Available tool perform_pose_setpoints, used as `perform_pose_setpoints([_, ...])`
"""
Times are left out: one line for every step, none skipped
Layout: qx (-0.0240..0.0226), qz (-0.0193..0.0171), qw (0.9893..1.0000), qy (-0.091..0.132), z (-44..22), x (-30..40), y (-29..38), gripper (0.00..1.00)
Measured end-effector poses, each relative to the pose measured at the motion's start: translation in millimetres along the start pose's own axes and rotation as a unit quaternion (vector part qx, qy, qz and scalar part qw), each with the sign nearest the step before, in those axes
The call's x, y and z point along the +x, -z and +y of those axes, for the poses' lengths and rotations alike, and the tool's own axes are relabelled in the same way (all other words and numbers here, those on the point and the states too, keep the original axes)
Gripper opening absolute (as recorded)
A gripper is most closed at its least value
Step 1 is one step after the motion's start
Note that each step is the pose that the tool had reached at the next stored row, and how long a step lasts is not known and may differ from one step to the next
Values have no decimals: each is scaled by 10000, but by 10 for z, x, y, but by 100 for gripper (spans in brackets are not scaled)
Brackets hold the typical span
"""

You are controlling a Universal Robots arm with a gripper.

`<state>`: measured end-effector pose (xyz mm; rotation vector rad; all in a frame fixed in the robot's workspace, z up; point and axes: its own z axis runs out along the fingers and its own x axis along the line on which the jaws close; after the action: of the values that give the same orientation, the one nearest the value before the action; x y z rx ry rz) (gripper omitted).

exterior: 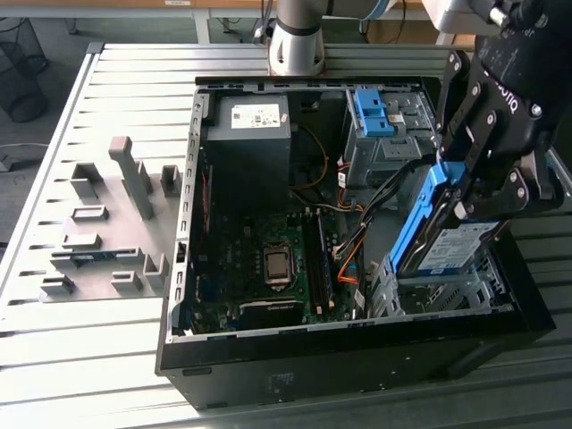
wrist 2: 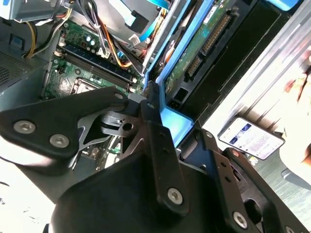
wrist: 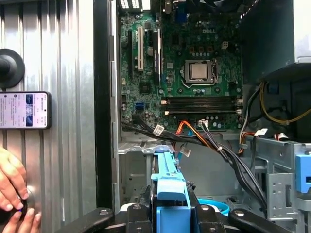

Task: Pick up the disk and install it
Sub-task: 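Insert the disk into the insertion slot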

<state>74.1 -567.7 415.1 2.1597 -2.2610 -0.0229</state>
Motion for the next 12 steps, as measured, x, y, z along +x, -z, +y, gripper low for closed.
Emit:
perform_pose_setpoints([0, 1, 10000, 0, 0, 4, -17, 36])
perform_pose_setpoints([0, 0, 10000, -1, -1, 7, -35, 36])
perform_pose_setpoints([0, 0, 10000, -1, -2, 9, -53, 36])
perform_pose_setpoints([0, 0, 10000, -1, -2, 8, -59, 36])
perform_pose_setpoints([0, 4, 10000, -1, -2, 8, -58, 36])
perform_pose_setpoints([0, 5, 10000, -1, -2, 9, -58, 36])
perform_pose_setpoints([0, 6, 10000, -1, -2, 9, -58, 36])
perform_pose_setpoints([0, 6, 10000, -1, -2, 9, -59, 36])
perform_pose_setpoints([0, 7, 10000, -1, -2, 9, -59, 36])
perform_pose_setpoints([0, 6, 10000, -1, -2, 8, -62, 38])
perform_pose_setpoints([0, 6, 10000, -1, -2, 8, -70, 38])
perform_pose_setpoints([0, 5, 10000, -1, -2, 9, -89, 38])
